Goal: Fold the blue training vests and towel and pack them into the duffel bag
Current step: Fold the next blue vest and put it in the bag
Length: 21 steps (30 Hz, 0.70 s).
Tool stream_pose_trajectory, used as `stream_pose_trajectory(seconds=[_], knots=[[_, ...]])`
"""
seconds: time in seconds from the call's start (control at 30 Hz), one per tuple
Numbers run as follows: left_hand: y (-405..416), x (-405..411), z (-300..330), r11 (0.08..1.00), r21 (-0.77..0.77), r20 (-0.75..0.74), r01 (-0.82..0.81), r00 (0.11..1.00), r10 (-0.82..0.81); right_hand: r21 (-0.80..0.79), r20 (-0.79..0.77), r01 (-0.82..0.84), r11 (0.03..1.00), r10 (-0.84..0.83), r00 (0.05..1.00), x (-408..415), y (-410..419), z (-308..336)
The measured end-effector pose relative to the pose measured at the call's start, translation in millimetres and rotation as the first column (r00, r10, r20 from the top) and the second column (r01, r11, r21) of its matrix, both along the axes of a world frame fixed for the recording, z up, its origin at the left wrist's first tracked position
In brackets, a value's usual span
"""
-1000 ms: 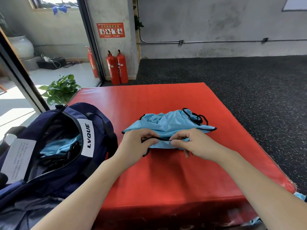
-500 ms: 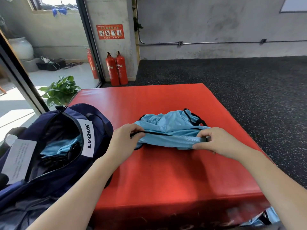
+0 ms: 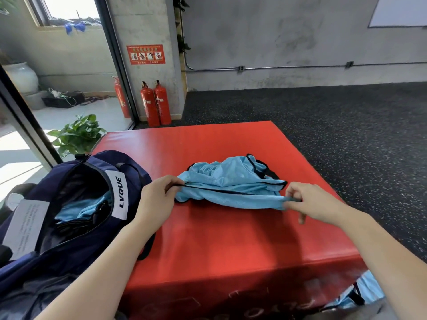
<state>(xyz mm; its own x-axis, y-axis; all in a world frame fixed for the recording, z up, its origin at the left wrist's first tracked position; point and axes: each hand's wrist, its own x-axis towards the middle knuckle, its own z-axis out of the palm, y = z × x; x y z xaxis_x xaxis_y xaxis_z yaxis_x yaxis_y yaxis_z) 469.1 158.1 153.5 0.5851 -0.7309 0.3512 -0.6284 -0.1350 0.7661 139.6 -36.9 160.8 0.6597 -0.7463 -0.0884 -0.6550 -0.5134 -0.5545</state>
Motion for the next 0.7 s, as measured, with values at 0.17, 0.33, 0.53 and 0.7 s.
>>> stream_pose_trajectory(seconds=[0.17,0.33,0.53,0.7], knots=[[11.6,2.0,-0.3,1.0,-0.013,-0.026,-0.016,1.0,0.016,-0.023,-0.01,-0.013,1.0,0.013,1.0,-9.6,3.1,-1.4],[27.3,-4.2,-3.5,0.988,0.114,0.022,0.107,0.994,-0.11,-0.005,-0.119,-0.05,0.999,0.049,0.992,-22.0,3.8,-11.7],[50.3,-9.9,-12.3,0.809,0.519,0.137,0.276,0.908,-0.397,0.082,-0.226,-0.007,0.997,0.026,0.974,-31.9,17.0,-9.3],[58.9,-13.3,-22.0,0.776,0.584,0.176,0.237,0.896,-0.407,-0.012,-0.159,0.057,0.998,-0.058,0.986,-34.8,20.0,-6.7]])
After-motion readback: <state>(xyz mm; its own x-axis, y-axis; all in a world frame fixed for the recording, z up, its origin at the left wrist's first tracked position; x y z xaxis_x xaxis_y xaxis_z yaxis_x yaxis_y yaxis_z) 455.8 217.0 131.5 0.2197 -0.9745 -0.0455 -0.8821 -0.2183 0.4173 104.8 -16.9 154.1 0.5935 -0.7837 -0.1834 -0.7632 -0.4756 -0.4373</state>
